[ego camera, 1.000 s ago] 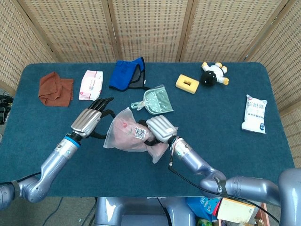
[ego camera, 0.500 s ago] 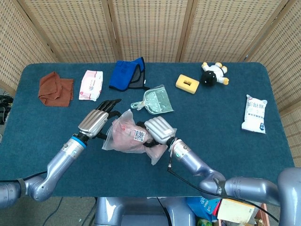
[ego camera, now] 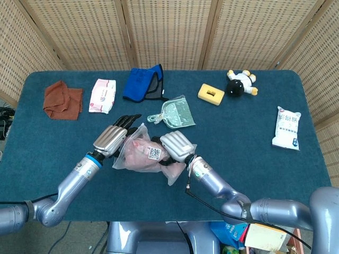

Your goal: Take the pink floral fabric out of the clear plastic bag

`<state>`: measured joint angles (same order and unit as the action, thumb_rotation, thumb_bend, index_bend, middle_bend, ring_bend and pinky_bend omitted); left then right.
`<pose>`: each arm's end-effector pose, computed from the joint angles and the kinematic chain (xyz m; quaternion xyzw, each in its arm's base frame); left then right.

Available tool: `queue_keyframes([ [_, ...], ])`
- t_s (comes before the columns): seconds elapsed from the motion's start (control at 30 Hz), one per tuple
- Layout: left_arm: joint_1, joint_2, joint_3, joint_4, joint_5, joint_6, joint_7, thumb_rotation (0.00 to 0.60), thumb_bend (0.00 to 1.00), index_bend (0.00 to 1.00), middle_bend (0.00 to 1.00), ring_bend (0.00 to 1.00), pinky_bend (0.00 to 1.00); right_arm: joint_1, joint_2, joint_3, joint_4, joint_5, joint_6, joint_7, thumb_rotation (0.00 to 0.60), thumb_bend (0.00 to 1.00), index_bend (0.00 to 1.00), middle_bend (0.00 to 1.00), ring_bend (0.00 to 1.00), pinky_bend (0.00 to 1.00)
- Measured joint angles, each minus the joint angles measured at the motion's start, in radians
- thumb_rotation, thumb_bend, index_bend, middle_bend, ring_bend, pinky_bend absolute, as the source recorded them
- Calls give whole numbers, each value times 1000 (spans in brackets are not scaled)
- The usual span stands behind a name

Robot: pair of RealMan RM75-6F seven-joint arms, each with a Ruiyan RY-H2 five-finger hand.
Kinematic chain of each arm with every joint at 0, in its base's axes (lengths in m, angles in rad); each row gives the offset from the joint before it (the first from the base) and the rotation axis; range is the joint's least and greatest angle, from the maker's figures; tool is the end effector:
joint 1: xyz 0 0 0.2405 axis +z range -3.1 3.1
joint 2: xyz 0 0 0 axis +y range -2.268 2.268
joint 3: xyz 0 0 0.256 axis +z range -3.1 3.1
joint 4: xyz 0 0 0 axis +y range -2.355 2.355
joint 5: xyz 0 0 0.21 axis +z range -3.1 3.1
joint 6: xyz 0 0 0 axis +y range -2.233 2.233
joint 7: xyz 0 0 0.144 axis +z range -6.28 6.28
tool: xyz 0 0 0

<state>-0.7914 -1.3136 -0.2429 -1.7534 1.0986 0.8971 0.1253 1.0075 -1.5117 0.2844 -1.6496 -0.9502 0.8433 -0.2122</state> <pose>-0.0985 0.3421 0.0424 -0.7189 -0.4364 -0.4364 0.3199 -0.0210 -0.3532 -0.0144 0.7460 -0.4256 0.4422 0.2584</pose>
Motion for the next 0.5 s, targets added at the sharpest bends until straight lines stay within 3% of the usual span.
queue_keyframes([
  [0.1,-6,-6,3,0,-6,4,14,600,217,455,0,0,0,2,2,0,-2,5,1,-2,600,1000,510,579,622,709],
  [0.23,-11,-14,5,0,-13,10,27,600,387,666,0,0,0,2,3,-1,-3,9,4,-3,600,1000,510,579,623,709],
  [0.5,-22,-46,13,9,-57,26,69,600,479,755,0,0,0,3,6,-19,6,5,4,-22,600,1000,510,552,620,709],
])
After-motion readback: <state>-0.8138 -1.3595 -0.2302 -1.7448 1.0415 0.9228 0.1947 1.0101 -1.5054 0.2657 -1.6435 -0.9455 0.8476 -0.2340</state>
